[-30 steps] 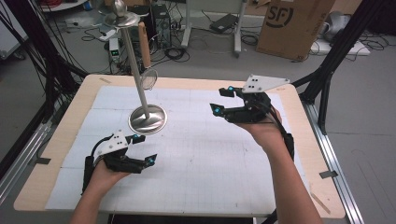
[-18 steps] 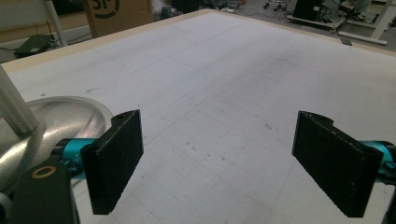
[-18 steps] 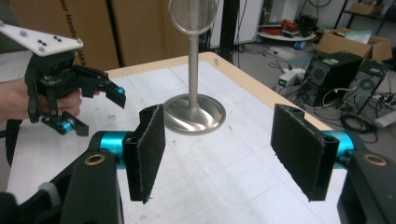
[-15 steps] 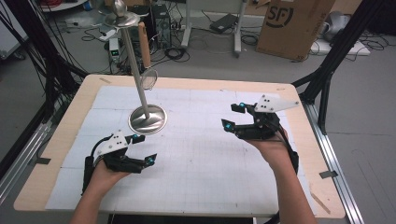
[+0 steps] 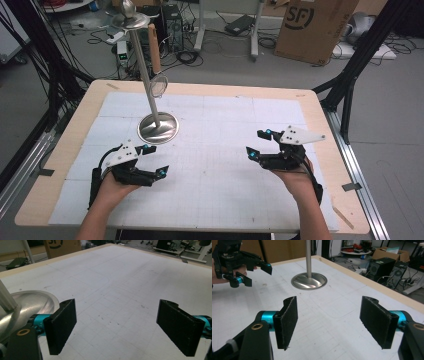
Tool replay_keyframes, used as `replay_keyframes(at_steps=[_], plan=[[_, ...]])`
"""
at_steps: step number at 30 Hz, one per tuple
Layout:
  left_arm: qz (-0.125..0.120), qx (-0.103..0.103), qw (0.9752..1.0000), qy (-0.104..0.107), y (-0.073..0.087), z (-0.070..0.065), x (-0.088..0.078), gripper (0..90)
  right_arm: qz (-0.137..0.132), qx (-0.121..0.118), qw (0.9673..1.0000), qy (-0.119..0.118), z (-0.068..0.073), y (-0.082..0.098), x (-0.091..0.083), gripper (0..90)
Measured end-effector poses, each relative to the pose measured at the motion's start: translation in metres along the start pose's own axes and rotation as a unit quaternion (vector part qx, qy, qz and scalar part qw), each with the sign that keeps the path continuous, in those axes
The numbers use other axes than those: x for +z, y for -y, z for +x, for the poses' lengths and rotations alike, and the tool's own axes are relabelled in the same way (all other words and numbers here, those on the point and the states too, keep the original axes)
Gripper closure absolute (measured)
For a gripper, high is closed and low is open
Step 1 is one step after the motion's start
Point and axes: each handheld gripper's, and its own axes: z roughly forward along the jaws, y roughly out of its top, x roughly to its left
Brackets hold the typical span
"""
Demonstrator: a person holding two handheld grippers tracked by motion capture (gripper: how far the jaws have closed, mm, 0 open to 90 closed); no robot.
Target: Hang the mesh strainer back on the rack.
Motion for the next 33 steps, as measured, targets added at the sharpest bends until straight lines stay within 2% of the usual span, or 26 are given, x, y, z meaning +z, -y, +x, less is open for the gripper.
replay_keyframes(at_steps=[6,12,15,26,33], plan=[[-0.001,0.0,1.0,-0.001,0.001,0.0,0.0,17.0,-0.008,0.014,0.9998,0.008,0.002,0.02,-0.006,29.1],[-0.001,0.003,1.0,-0.001,0.001,-0.001,0.001,17.0,-0.005,0.01,0.9998,0.015,0.005,0.034,-0.011,28.2],[0.001,0.005,1.0,-0.003,0.001,0.0,0.002,17.0,0.009,0.0,0.9999,0.015,0.004,0.035,-0.013,27.3],[0.0,-0.001,1.0,-0.004,0.002,0.003,0.002,17.0,-0.02,0.025,0.9994,0.014,0.002,0.041,-0.023,24.6],[0.004,-0.002,1.0,-0.008,0.003,0.002,0.004,17.0,-0.008,0.029,0.9995,0.008,0.004,0.045,-0.014,23.3]])
